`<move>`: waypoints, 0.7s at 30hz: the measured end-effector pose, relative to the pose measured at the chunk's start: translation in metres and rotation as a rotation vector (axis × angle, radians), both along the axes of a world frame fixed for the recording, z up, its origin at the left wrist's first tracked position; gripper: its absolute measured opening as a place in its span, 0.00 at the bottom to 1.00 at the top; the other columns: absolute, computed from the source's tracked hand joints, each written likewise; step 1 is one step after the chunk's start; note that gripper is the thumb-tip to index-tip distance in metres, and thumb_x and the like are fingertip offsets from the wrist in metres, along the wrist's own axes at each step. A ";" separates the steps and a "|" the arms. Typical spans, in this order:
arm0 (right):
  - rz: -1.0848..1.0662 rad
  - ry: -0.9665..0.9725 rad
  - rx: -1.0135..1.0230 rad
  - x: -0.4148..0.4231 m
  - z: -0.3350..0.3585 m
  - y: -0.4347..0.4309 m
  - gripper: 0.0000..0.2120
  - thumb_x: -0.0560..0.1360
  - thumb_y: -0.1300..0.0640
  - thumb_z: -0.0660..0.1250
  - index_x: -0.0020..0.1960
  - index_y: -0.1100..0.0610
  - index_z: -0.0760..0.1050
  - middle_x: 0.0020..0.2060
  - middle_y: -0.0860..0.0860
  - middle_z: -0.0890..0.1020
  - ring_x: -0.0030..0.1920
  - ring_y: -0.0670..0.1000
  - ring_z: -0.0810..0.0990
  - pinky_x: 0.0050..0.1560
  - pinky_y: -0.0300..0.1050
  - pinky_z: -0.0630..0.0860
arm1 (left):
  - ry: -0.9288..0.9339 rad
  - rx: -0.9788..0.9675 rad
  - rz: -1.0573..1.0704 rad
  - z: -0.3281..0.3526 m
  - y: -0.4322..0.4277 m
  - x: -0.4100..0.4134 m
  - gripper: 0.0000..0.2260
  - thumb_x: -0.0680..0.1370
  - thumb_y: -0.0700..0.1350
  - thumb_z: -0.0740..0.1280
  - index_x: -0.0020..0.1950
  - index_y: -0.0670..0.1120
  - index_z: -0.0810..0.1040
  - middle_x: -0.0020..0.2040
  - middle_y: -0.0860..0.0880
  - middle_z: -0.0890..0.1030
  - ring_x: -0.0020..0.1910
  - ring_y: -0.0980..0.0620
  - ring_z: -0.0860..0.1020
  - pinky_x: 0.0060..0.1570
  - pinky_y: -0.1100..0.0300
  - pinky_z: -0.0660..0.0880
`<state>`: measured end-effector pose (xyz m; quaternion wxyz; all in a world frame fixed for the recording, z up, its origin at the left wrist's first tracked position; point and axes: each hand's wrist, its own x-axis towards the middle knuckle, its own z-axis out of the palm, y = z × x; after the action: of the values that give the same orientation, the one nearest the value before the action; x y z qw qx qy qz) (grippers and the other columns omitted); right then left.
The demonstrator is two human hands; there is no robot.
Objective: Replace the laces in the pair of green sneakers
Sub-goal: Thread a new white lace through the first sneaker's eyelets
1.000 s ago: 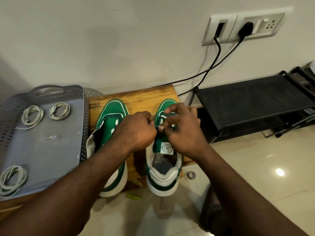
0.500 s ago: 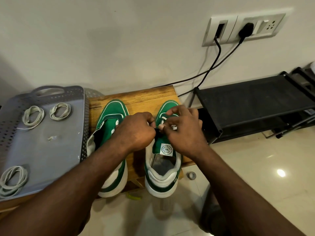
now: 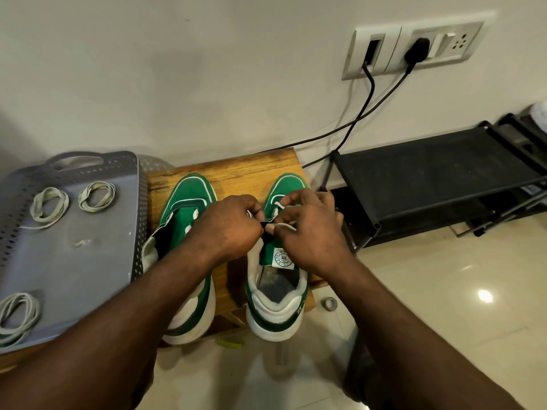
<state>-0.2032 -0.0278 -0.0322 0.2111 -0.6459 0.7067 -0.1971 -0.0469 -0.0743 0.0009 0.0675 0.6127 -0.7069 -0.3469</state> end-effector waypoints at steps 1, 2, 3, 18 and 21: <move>-0.027 -0.097 -0.023 -0.002 -0.002 -0.001 0.09 0.78 0.44 0.73 0.54 0.46 0.86 0.67 0.37 0.71 0.72 0.48 0.60 0.68 0.52 0.61 | -0.005 -0.012 0.008 0.000 0.000 -0.001 0.07 0.75 0.41 0.71 0.44 0.54 0.79 0.41 0.52 0.82 0.39 0.50 0.78 0.34 0.59 0.67; -0.045 -0.242 -0.042 -0.004 -0.004 -0.002 0.06 0.77 0.47 0.75 0.51 0.47 0.86 0.66 0.37 0.72 0.71 0.45 0.63 0.68 0.53 0.64 | -0.010 -0.020 0.016 0.001 0.000 0.000 0.07 0.75 0.41 0.71 0.44 0.54 0.79 0.41 0.51 0.82 0.39 0.50 0.78 0.34 0.59 0.67; -0.054 -0.448 -0.072 -0.007 -0.003 -0.002 0.04 0.77 0.50 0.75 0.49 0.49 0.86 0.64 0.37 0.74 0.69 0.42 0.66 0.69 0.55 0.69 | -0.014 -0.022 0.019 0.002 0.000 0.000 0.07 0.76 0.41 0.70 0.45 0.53 0.79 0.41 0.51 0.82 0.40 0.50 0.79 0.34 0.58 0.67; 0.005 0.131 -0.081 -0.002 0.007 0.004 0.13 0.76 0.37 0.69 0.54 0.43 0.84 0.71 0.44 0.71 0.75 0.53 0.58 0.69 0.59 0.64 | 0.051 0.017 -0.009 0.003 -0.002 0.005 0.05 0.76 0.42 0.73 0.45 0.52 0.82 0.42 0.52 0.83 0.43 0.50 0.80 0.40 0.58 0.72; -0.002 0.129 -0.032 0.004 -0.001 0.000 0.10 0.78 0.43 0.71 0.56 0.45 0.85 0.71 0.42 0.71 0.75 0.52 0.58 0.70 0.58 0.64 | 0.062 0.017 0.005 0.003 -0.002 0.006 0.04 0.76 0.43 0.75 0.44 0.52 0.83 0.41 0.52 0.84 0.42 0.51 0.81 0.39 0.59 0.72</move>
<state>-0.1994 -0.0275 -0.0330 0.1547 -0.6598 0.7163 -0.1664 -0.0409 -0.0767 0.0039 0.0849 0.6041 -0.7000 -0.3713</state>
